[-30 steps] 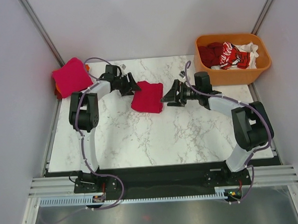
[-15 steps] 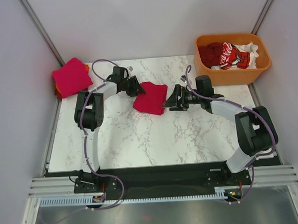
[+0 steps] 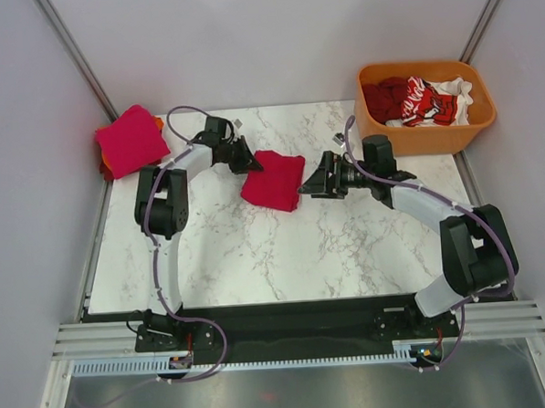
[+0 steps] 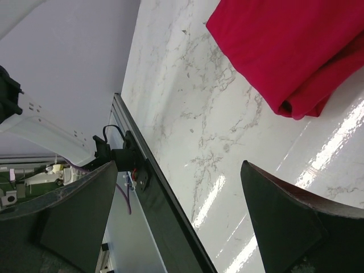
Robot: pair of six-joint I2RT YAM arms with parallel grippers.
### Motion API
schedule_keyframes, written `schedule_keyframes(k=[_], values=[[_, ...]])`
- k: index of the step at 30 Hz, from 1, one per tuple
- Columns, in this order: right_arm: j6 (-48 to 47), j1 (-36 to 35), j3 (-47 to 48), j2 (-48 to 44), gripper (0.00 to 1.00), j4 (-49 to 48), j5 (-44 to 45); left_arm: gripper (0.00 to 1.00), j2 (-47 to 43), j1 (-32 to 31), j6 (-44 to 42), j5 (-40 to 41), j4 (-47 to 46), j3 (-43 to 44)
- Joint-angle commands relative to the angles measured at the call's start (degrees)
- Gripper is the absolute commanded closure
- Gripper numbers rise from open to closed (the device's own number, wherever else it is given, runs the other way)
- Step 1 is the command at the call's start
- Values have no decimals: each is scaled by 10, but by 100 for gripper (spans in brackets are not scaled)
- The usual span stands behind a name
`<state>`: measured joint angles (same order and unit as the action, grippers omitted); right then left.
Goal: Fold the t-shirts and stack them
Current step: Neatly place the folded tshirt to the corner
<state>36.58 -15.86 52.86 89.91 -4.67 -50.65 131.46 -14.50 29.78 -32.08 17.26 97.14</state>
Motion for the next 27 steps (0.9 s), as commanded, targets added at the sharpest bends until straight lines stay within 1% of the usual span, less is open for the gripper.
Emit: schedule_keyframes(k=[1,10,15,22,23,27], values=[[-5,0,-6,-39,2,-10,-4,98,-69,34,-26,1,55,42],[-4,-1,-20,-62,2,-10,-10,98,-74,85,-81,22,152,116],[-5,0,-21,-65,2,-11,-12,98,-73,112,-95,31,198,158],[-3,-1,-26,-61,2,-16,-13,98,-67,144,-103,35,251,264],[-1,0,-26,-61,2,-17,-14,98,-65,164,-104,35,255,275],[-2,0,-29,-62,2,-17,-13,98,-35,195,-104,27,291,345]])
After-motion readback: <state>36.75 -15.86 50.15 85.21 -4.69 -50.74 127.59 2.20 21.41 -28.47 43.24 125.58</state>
